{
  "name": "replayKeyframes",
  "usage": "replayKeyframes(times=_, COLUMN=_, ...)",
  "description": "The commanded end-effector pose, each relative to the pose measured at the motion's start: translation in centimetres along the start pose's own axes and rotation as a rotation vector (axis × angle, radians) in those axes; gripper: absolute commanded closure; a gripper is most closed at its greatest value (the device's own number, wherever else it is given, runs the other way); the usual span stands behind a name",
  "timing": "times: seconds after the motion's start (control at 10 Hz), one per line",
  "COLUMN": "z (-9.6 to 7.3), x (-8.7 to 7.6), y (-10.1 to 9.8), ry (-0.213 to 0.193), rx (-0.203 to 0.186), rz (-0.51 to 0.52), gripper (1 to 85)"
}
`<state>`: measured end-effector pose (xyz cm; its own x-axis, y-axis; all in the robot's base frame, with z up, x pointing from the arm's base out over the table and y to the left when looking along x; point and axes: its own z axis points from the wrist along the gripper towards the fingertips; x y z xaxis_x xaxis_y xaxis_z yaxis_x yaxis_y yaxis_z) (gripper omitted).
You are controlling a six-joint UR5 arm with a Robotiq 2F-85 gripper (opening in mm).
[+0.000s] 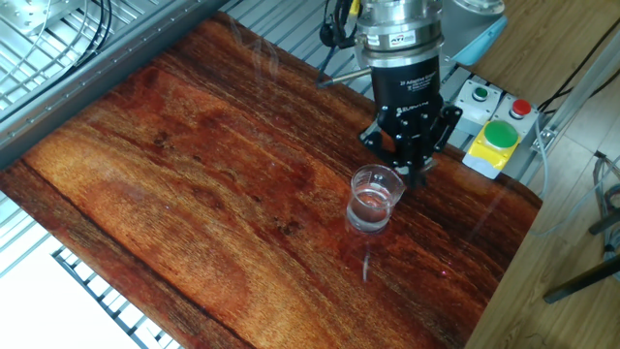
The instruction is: Stir the beaker with a glass rod
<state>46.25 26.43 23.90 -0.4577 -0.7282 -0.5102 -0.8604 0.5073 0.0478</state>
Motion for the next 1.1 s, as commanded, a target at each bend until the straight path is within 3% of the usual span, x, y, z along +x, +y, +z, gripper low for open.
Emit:
replayKeyframes(times=0.0, z=-0.4, x=1.3, y=-0.9, ry=0.055, rx=0.023, rz=-0.084, gripper=84.7)
replayKeyframes(times=0.4, z=-0.5, x=1.1, y=0.9, ry=0.039, rx=-0.040, rz=0.077, gripper=84.7)
replayKeyframes(times=0.6, z=-0.4, x=0.1, y=1.2, ry=0.000, rx=-0.051, rz=0.129, gripper=84.7)
replayKeyframes(times=0.7, z=-0.4, x=-1.0, y=1.2, ry=-0.043, rx=-0.056, rz=0.165, gripper=84.7)
replayKeyframes(times=0.9, z=-0.2, x=-1.1, y=0.0, ry=-0.052, rx=-0.017, rz=0.112, gripper=84.7)
replayKeyframes(times=1.0, z=-0.2, x=-0.1, y=-0.8, ry=-0.023, rx=0.008, rz=0.045, gripper=84.7)
